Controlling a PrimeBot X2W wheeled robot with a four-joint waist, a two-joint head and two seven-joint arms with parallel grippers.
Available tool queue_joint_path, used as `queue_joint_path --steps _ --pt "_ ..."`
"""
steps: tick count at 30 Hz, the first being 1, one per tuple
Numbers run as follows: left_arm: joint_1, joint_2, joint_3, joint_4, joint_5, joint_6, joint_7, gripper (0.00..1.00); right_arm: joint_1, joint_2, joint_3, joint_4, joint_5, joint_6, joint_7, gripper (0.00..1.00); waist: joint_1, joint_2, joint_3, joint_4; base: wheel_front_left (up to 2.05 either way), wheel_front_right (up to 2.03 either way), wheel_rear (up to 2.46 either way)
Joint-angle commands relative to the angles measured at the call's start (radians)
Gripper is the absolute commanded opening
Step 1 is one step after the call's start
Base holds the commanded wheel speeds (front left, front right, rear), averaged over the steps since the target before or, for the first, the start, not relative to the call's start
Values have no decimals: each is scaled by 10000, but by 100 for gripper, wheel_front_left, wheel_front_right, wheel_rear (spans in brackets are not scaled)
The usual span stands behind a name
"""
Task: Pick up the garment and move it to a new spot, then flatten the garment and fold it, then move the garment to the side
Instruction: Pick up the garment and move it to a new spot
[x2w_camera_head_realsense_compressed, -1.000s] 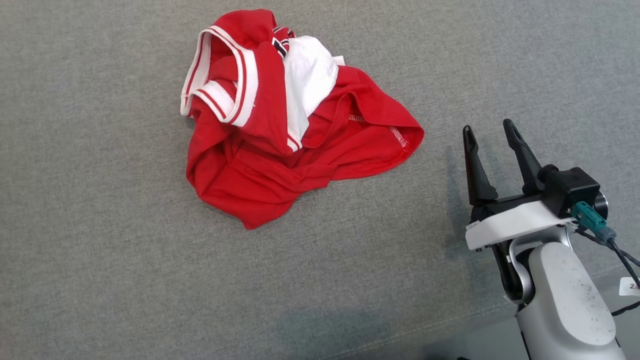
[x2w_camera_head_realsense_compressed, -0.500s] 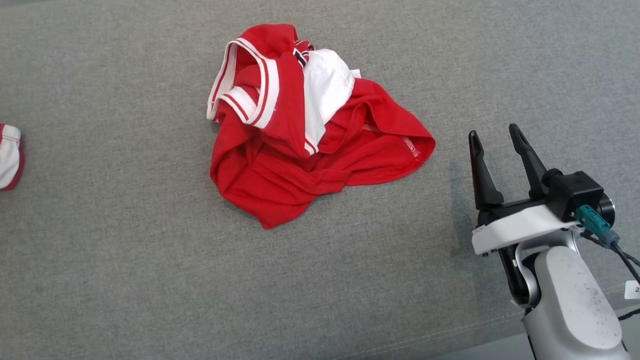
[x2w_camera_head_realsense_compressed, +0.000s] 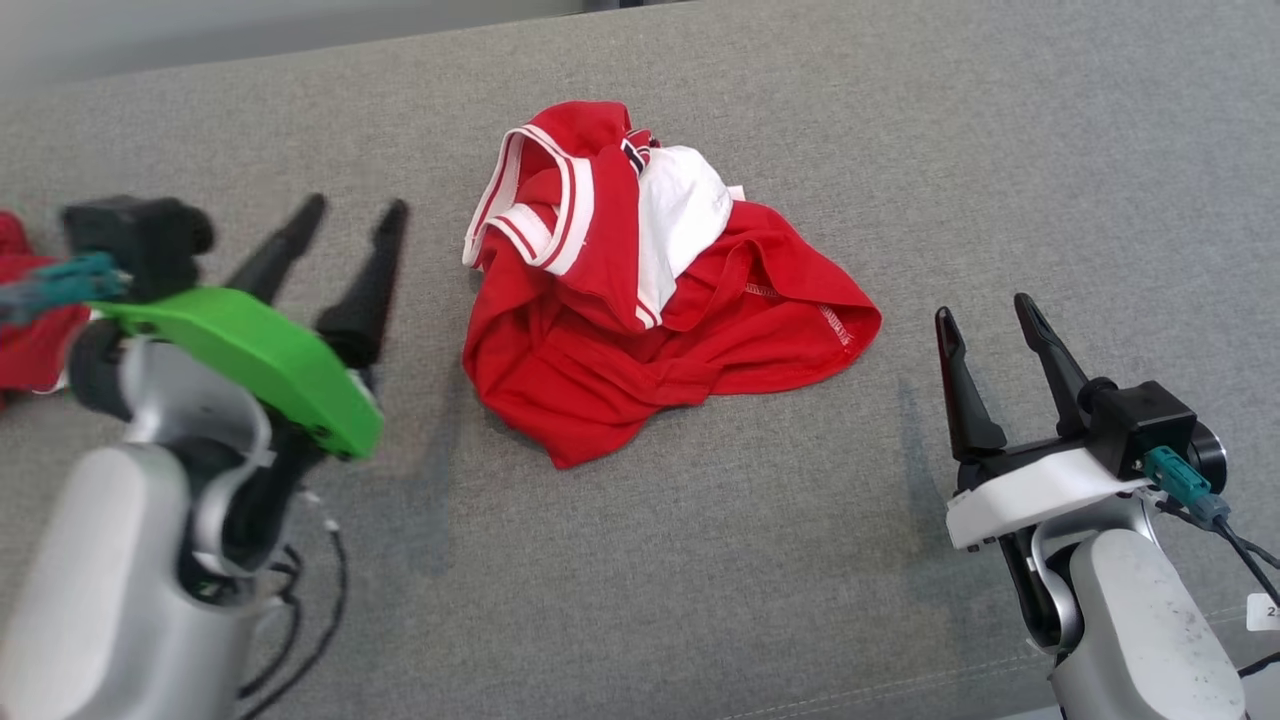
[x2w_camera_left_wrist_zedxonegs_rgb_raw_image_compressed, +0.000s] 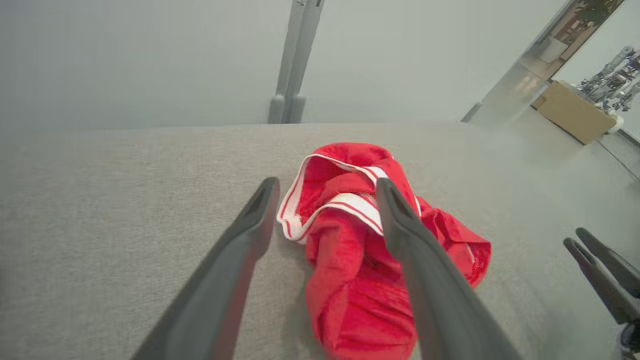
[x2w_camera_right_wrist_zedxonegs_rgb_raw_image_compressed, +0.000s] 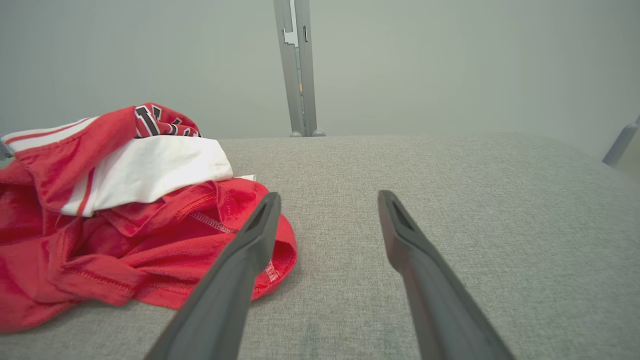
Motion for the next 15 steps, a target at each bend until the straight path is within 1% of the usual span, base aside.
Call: queue_joint_path --steps 1,2,3,6,8,10,12,15 --pt "166 -255 -264 -29 76 79 14 100 138 -58 31 22 11 1 -31 100 0 0 -39 -51 0 0 0" --pt "187 -466 -502 21 234 150 -18 100 139 -70 57 22 25 1 -31 100 0 0 -46 -81 0 0 0" --pt "178 -535 -751 123 489 196 -57 100 143 -72 95 28 38 1 -31 100 0 0 -55 -127 0 0 0" --pt "141 -1040 -1278 734 633 239 -144 100 169 -76 177 55 59 1 -31 100 0 0 -57 -273 0 0 0" --pt "-32 -1130 -1466 1159 790 140 -250 100 198 -100 210 86 65 1 -31 100 0 0 -63 -377 0 0 0" --pt "-174 -1334 -1631 1489 705 -18 -258 100 245 -101 226 91 73 1 -31 100 0 0 -53 -461 0 0 0" --pt "-341 -1405 -1774 1732 705 -160 -234 100 280 -100 217 114 72 1 -31 100 0 0 -33 -529 0 0 0" --pt "-586 -1556 -1873 2094 759 -227 -297 100 225 -73 261 144 88 1 -31 100 0 0 -3 -645 0 0 0"
